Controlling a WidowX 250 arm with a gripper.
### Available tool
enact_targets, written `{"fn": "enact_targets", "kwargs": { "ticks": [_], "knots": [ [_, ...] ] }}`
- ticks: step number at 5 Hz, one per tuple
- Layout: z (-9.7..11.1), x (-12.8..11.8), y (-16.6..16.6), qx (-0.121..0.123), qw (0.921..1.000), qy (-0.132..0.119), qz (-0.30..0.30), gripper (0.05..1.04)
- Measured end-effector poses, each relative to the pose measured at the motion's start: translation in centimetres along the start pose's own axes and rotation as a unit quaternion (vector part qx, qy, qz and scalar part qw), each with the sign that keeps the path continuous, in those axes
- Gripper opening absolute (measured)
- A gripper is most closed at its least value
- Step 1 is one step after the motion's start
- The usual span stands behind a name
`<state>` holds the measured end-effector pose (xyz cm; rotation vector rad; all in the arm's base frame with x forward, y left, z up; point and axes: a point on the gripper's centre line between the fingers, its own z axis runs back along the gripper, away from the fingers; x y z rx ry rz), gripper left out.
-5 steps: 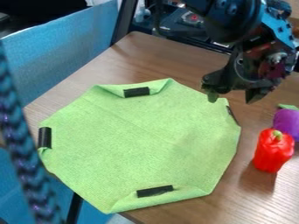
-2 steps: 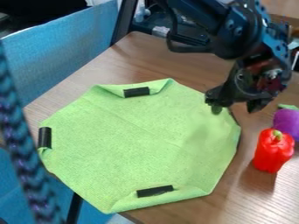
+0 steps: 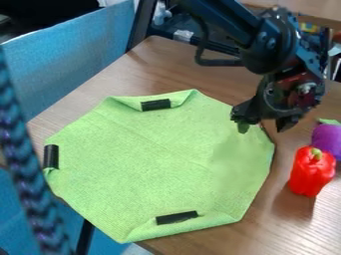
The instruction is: Fold the cloth from bottom right to top left
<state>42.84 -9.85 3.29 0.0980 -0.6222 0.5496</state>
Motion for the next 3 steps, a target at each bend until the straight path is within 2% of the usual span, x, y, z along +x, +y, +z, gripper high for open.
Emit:
{"fn": "enact_targets", "kwargs": {
  "ticks": [1, 2, 3],
  "knots": [
    [-0.48, -0.25, -0.20, -0.005, 0.9999, -0.001, -0.012, 0.960],
    [-0.50, -0.14, -0.32, -0.008, 0.9998, -0.006, -0.017, 0.719],
    [-0.70, -0.51, -0.18, -0.013, 0.9992, -0.005, -0.037, 0.413]
  ]
}}
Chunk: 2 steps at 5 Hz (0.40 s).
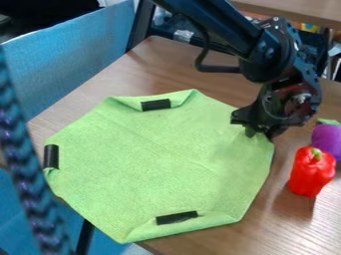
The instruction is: Fold the cloth from bottom right to top left
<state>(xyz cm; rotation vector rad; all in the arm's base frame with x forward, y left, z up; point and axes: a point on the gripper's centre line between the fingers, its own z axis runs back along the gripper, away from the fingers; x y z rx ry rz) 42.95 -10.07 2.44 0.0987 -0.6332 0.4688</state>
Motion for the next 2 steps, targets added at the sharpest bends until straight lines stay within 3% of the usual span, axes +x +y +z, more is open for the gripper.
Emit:
{"fn": "enact_targets", "kwargs": {
  "ticks": [1, 2],
  "knots": [
    [0.0, -0.2, -0.2, -0.018, 0.9996, -0.002, -0.022, 0.199],
    [1.1, 0.4, -0.2, -0.039, 0.9988, -0.013, -0.029, 0.082]
  ]
}}
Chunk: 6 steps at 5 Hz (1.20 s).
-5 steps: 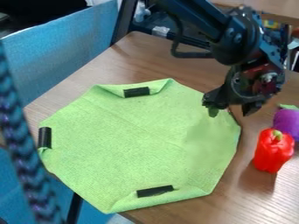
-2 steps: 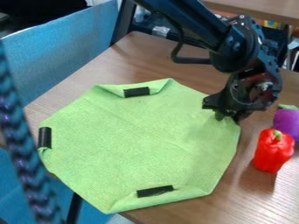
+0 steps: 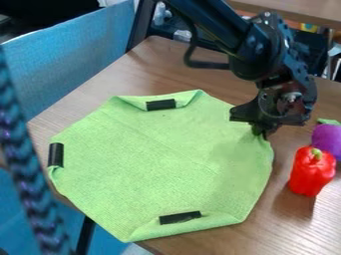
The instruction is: Fold the cloth from bottom right to top left
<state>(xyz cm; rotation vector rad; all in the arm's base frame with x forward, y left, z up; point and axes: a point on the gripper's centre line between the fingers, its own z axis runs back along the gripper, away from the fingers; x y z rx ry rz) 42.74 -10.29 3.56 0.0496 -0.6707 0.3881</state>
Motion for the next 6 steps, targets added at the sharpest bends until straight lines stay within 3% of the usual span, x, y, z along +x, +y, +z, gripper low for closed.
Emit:
{"fn": "enact_targets", "kwargs": {
  "ticks": [2, 4, 6],
  "knots": [
    [3.3, 1.6, 2.2, -0.035, 0.9991, -0.022, 0.003, 0.055],
    [5.2, 1.3, 6.5, -0.073, 0.9969, -0.003, 0.029, 0.055],
    [6.6, 0.0, 12.0, -0.086, 0.9961, 0.014, 0.016, 0.055]
  ]
}}
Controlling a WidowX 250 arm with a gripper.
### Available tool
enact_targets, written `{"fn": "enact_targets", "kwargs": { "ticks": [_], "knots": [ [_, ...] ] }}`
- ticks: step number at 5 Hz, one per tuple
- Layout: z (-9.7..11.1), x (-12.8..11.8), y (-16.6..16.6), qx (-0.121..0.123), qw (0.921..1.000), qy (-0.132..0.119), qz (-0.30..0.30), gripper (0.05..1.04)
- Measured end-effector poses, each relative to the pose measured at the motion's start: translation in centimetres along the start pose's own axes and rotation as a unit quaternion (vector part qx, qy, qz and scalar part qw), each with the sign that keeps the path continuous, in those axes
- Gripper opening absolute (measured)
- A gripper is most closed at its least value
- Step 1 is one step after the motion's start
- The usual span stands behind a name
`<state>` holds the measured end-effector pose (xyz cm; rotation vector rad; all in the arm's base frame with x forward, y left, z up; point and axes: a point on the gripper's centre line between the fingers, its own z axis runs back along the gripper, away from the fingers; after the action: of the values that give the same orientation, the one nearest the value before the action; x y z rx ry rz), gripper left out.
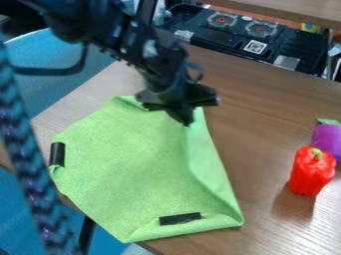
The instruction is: Fold the cloth from bottom right to top left
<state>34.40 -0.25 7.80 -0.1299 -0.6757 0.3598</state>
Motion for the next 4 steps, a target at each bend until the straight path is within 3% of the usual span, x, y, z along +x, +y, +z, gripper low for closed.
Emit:
{"fn": "enact_targets", "kwargs": {
  "ticks": [3, 4],
  "knots": [
    [4.2, -0.5, 5.7, -0.039, 0.9990, 0.004, -0.023, 0.055],
    [5.0, -0.8, 7.2, -0.040, 0.9990, 0.009, -0.019, 0.055]
  ]
}}
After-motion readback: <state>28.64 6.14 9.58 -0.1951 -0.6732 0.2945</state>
